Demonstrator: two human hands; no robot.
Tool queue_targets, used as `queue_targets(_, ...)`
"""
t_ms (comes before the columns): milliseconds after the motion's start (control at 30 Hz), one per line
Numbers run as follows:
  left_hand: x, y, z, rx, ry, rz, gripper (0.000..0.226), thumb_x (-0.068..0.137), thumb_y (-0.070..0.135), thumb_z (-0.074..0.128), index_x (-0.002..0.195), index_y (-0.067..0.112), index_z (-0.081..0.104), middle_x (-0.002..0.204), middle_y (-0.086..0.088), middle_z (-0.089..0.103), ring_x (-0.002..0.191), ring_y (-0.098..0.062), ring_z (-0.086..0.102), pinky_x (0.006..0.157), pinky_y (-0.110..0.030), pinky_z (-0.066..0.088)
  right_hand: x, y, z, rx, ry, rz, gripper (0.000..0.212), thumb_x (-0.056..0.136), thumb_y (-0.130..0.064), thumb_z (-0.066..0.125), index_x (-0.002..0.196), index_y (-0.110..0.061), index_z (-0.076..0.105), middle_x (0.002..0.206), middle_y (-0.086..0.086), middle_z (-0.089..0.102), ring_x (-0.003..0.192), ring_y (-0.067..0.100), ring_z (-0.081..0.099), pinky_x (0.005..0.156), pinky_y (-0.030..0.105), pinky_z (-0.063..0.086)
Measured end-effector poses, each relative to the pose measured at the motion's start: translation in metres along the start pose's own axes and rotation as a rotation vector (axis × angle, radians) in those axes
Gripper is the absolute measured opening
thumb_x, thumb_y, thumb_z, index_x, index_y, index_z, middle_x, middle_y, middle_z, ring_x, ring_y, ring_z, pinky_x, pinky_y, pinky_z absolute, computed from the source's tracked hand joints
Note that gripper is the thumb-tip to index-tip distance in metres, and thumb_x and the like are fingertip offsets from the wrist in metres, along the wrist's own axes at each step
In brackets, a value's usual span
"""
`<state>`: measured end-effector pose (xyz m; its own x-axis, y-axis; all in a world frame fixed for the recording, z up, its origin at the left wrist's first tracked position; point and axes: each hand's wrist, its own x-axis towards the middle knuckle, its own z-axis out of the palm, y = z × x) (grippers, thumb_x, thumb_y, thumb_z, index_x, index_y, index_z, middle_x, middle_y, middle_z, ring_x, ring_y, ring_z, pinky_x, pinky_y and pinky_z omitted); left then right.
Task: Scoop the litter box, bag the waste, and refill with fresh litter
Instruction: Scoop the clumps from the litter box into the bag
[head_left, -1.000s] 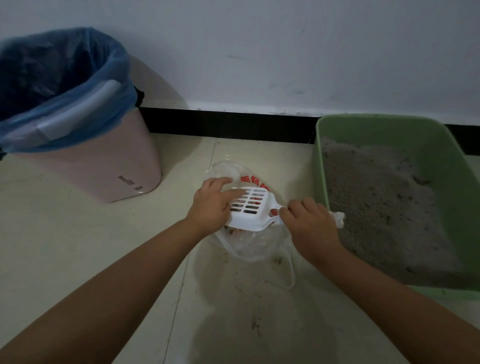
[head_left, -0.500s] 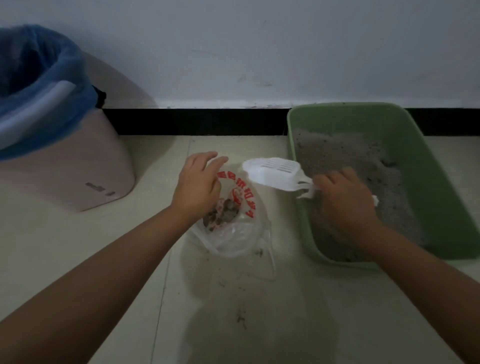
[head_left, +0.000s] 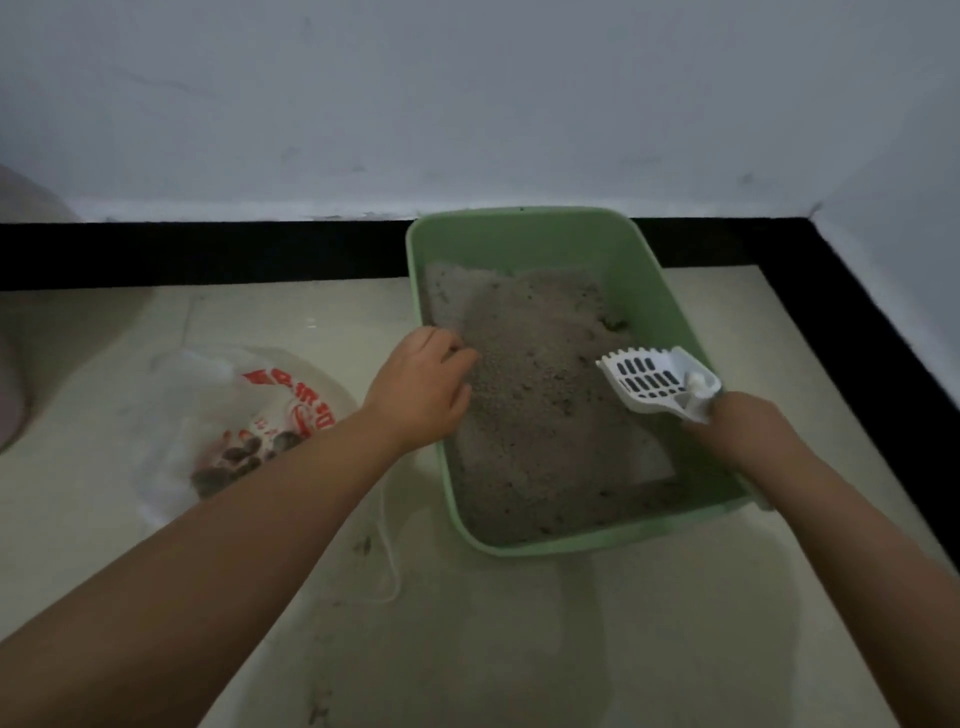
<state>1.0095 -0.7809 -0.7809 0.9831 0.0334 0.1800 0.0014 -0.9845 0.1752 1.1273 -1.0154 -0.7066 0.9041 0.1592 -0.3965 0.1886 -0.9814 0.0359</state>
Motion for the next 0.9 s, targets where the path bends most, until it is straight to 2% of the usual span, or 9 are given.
queue_targets(67, 0.009, -0.004, 0.002, -0.025, 0.03, 0.007, 0.04, 0.069, 0.026, 0.038, 0.077, 0.005, 0.071, 0.074, -0.01, 0.064, 0.068, -0.027, 0.064, 0.067, -0.022, 0.051, 0.007, 0.0, -0.009, 0.035, -0.087, -0.007, 0.04, 0.098, -0.022, 0.042, 0.129, 0.002, 0.047, 0.078, 0.019, 0.059, 0.062, 0.027, 0.051, 0.05, 0.023, 0.035)
queue_targets(167, 0.014, -0.012, 0.007, -0.049, 0.028, 0.028, 0.038, 0.067, 0.025, 0.037, 0.07, 0.003, 0.068, 0.069, -0.01, 0.062, 0.065, -0.028, 0.062, 0.066, -0.023, 0.049, 0.016, -0.005, -0.011, 0.159, -0.184, 0.008, 0.042, 0.099, -0.014, 0.039, 0.14, -0.004, 0.034, 0.057, 0.01, 0.042, 0.047, 0.019, 0.038, 0.046, 0.025, 0.03)
queue_targets(300, 0.014, -0.022, 0.019, -0.115, 0.078, 0.016, 0.034, 0.067, 0.023, 0.038, 0.065, 0.001, 0.064, 0.066, -0.013, 0.058, 0.077, -0.022, 0.045, 0.069, -0.026, 0.039, 0.034, -0.009, 0.001, 0.297, -0.208, 0.024, 0.045, 0.099, -0.012, 0.037, 0.143, -0.011, 0.029, 0.065, 0.012, 0.042, 0.049, 0.017, 0.034, 0.047, 0.023, 0.026)
queue_targets(467, 0.013, -0.035, 0.028, -0.109, 0.095, 0.104, 0.031, 0.068, 0.019, 0.036, 0.06, 0.0, 0.06, 0.065, -0.014, 0.054, 0.075, -0.021, 0.032, 0.071, -0.031, 0.028, 0.064, -0.019, 0.01, 0.224, -0.211, -0.025, 0.056, 0.097, -0.003, 0.037, 0.147, -0.016, 0.018, 0.11, 0.025, 0.056, 0.072, 0.025, 0.047, 0.063, 0.029, 0.037)
queue_targets(567, 0.017, -0.036, 0.03, -0.106, 0.142, 0.15, 0.03, 0.068, 0.017, 0.035, 0.058, 0.0, 0.058, 0.062, -0.015, 0.052, 0.073, -0.022, 0.03, 0.074, -0.031, 0.029, 0.08, -0.03, 0.006, 0.125, -0.2, -0.014, 0.059, 0.094, 0.0, 0.044, 0.146, 0.001, 0.016, 0.107, 0.022, 0.058, 0.055, 0.017, 0.043, 0.05, 0.024, 0.036)
queue_targets(600, 0.017, -0.036, 0.031, -0.108, 0.154, 0.159, 0.03, 0.068, 0.017, 0.035, 0.057, 0.001, 0.058, 0.061, -0.014, 0.051, 0.072, -0.022, 0.03, 0.075, -0.032, 0.029, 0.085, -0.035, 0.004, 0.107, -0.206, -0.02, 0.059, 0.095, -0.001, 0.044, 0.146, 0.002, 0.015, 0.106, 0.021, 0.058, 0.058, 0.018, 0.046, 0.052, 0.024, 0.038)
queue_targets(667, 0.018, -0.036, 0.034, -0.112, 0.168, 0.164, 0.028, 0.068, 0.017, 0.035, 0.056, 0.002, 0.056, 0.06, -0.014, 0.05, 0.071, -0.021, 0.03, 0.076, -0.032, 0.03, 0.094, -0.044, 0.004, 0.045, -0.215, -0.066, 0.053, 0.097, -0.004, 0.04, 0.145, -0.002, 0.019, 0.123, 0.023, 0.053, 0.095, 0.032, 0.057, 0.079, 0.033, 0.047)
queue_targets(733, 0.017, -0.036, 0.036, -0.117, 0.177, 0.16, 0.028, 0.068, 0.017, 0.035, 0.054, 0.003, 0.055, 0.059, -0.013, 0.049, 0.071, -0.021, 0.029, 0.077, -0.032, 0.029, 0.106, -0.052, 0.006, -0.002, -0.187, -0.072, 0.048, 0.098, -0.007, 0.038, 0.143, -0.001, 0.026, 0.137, 0.025, 0.043, 0.121, 0.035, 0.048, 0.097, 0.037, 0.04)
queue_targets(900, 0.017, -0.038, 0.042, -0.112, 0.211, 0.144, 0.029, 0.068, 0.019, 0.035, 0.053, 0.004, 0.055, 0.059, -0.012, 0.048, 0.071, -0.021, 0.03, 0.086, -0.033, 0.029, 0.147, -0.062, 0.018, 0.003, -0.121, -0.08, 0.037, 0.099, -0.011, 0.034, 0.129, 0.008, 0.044, 0.131, 0.027, 0.049, 0.121, 0.037, 0.049, 0.098, 0.039, 0.039)
